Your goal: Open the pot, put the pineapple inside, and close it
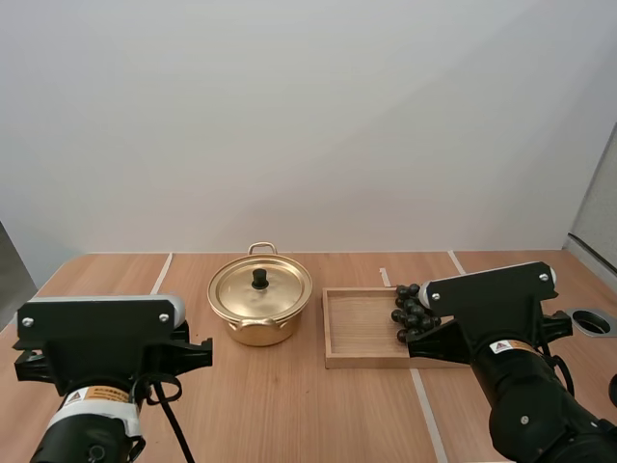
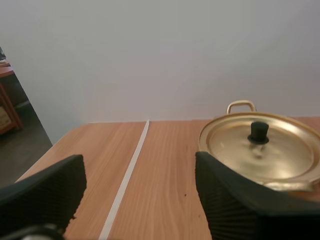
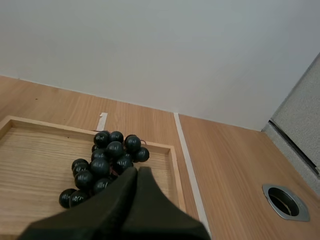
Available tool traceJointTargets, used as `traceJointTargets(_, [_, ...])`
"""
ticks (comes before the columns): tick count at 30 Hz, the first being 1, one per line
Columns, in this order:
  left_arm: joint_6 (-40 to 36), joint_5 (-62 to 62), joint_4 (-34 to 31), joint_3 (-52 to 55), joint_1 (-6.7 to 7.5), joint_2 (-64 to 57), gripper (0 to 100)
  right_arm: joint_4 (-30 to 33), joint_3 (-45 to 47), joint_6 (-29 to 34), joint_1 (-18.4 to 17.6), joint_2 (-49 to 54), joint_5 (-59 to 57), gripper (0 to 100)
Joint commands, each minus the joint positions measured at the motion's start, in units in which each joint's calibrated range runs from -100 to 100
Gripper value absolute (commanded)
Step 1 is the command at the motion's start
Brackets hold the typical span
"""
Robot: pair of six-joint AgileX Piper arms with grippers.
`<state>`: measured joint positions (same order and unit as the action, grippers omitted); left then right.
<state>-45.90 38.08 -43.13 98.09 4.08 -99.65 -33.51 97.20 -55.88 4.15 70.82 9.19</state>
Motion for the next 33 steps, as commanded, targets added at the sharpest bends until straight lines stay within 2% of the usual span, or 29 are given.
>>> traceJointTargets(1, [0.9,3.8,3.4,1.1,0.21,-0.3,100,2.1,0.3,-0.4,0.3,0.5,1.3,0])
traceJointTargets(4, [0.8,4.1,4.7,1.7,-0.59,-0.3,100,5.0,0.3,-0.3,0.3,0.5,0.5,0])
traceJointTargets(8, [0.9,-1.1,0.4,1.7,-1.46,-0.3,100,3.1,0.3,2.9,0.3,0.5,0.5,0])
traceJointTargets(13, [0.9,-2.2,0.2,1.7,-0.94,-0.3,100,2.9,0.3,4.9,0.3,0.5,0.5,0])
traceJointTargets(24, [0.9,-3.2,0.4,1.7,-0.95,-0.3,100,2.9,0.3,6.6,0.2,0.5,0.5,0])
traceJointTargets(30, [0.9,-14.6,10.5,1.9,-0.95,-0.3,100,2.9,0.3,6.6,0.2,0.5,0.5,0])
traceJointTargets(33, [2.5,-20.7,10.2,1.9,-0.95,-0.3,100,2.9,0.3,6.7,0.2,0.5,0.7,0])
